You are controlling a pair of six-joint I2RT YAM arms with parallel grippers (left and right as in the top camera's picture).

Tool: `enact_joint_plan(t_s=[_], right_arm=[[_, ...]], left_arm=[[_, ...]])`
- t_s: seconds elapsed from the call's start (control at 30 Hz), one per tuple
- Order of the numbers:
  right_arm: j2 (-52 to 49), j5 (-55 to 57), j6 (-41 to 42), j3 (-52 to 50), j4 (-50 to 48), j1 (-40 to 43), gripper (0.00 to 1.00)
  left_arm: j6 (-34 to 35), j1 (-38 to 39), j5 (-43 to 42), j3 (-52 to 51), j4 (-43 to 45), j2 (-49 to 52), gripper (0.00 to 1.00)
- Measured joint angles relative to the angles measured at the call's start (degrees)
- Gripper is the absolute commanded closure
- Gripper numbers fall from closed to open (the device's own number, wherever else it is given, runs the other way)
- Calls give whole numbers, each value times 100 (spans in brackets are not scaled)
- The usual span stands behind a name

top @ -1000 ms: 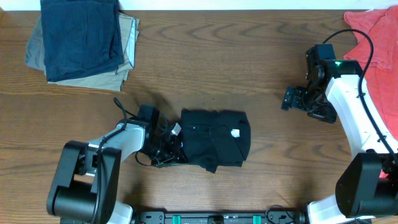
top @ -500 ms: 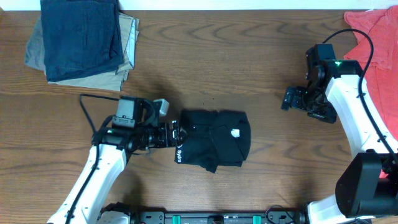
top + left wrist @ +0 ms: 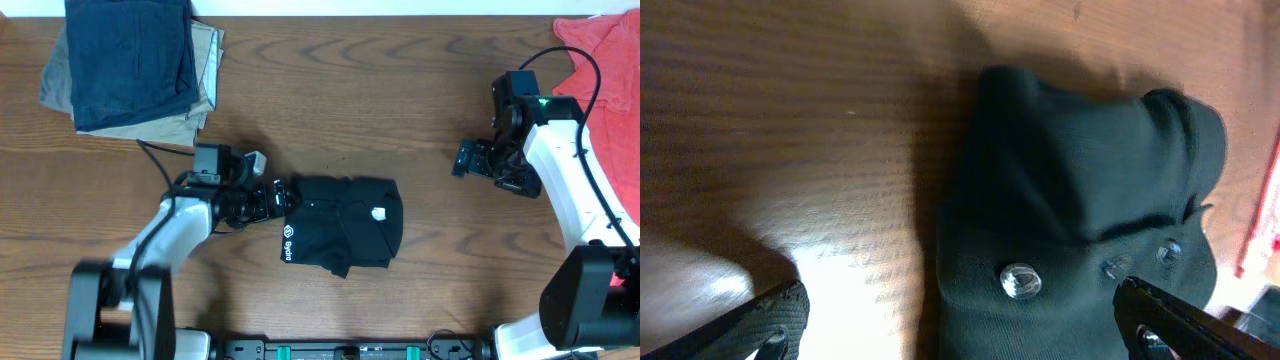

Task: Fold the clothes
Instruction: 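Lift the black shirt bundle with the left gripper toward the clothes stack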

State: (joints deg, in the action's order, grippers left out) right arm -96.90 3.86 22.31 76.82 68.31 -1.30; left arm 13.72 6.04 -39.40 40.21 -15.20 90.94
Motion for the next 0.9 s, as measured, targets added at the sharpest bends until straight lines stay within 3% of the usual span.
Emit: enact_joint_plan(t_s=[0.2, 0.37, 0.5, 0.57, 0.63, 0.9], right_arm=[[0, 2, 0, 0, 0, 0, 1], [0, 2, 0, 0, 0, 0, 1], [0, 2, 0, 0, -2, 0, 1], [0, 0, 0, 0, 0, 0, 1], [0, 2, 0, 0, 0, 0, 1], [0, 0, 0, 0, 0, 0, 1]], left_arm=[[0, -28, -1150, 208, 525, 680, 2], [28, 11, -1626, 258, 544, 1014, 28], [52, 184, -1528, 195, 605, 1150, 76], [48, 258, -1499, 149, 654, 1209, 81], [79, 289, -1488, 149, 684, 1207, 94], [149, 302, -1427, 238, 487, 1207, 94]])
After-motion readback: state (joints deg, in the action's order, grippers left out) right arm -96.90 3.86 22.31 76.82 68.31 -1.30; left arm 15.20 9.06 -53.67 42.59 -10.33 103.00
